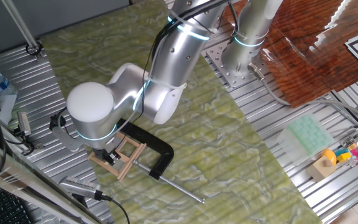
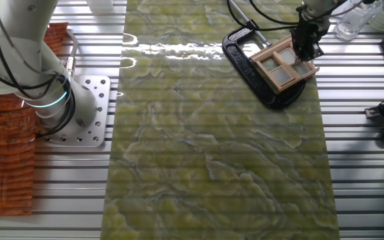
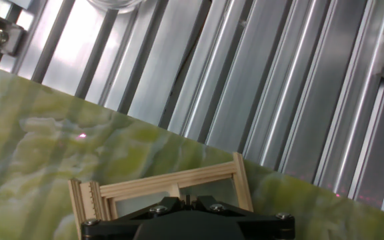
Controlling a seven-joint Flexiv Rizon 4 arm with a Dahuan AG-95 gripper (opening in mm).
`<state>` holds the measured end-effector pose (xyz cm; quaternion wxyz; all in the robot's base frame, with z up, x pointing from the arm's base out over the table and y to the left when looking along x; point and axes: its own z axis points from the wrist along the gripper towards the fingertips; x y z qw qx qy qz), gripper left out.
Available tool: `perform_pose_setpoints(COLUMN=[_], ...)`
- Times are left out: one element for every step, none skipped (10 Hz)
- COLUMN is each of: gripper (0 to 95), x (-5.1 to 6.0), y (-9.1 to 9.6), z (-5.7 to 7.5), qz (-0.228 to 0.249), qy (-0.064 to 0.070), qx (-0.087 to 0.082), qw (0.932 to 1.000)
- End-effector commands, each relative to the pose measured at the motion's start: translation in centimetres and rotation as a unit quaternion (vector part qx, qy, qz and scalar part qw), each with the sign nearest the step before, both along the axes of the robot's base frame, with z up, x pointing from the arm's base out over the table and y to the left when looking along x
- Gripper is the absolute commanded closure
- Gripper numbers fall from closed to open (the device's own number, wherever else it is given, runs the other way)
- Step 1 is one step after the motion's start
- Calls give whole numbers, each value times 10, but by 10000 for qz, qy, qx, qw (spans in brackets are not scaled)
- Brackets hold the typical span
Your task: Open a sliding window
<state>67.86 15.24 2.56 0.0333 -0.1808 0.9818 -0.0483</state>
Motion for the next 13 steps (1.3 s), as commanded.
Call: perform_pose_setpoints(gripper=[950,950,950,950,950,950,950,950,950,950,950,950,950], x=[-1,-1,-1,-1,-1,-1,-1,-1,-1,-1,-1,-1,-1], y=[0,0,0,0,0,0,0,-1,-1,-1,-2,-2,-2], z=[0,0,0,0,0,0,-1,-1,-1,-2,-2,-2,-2], qz=[-31,-43,-64,-71,-77,-81,-88,-93,-97,-94,-95,-97,-99], qy=[-17,-21,-33,-44,-48,-48,-49,-50,-48,-49,-55,-55,-58], qx=[-27,-65,-163,-172,-191,-184,-183,-184,-191,-195,-194,-194,-195], qw=[10000,10000,9998,9998,9998,9998,9998,9998,9998,9998,9998,9997,9997])
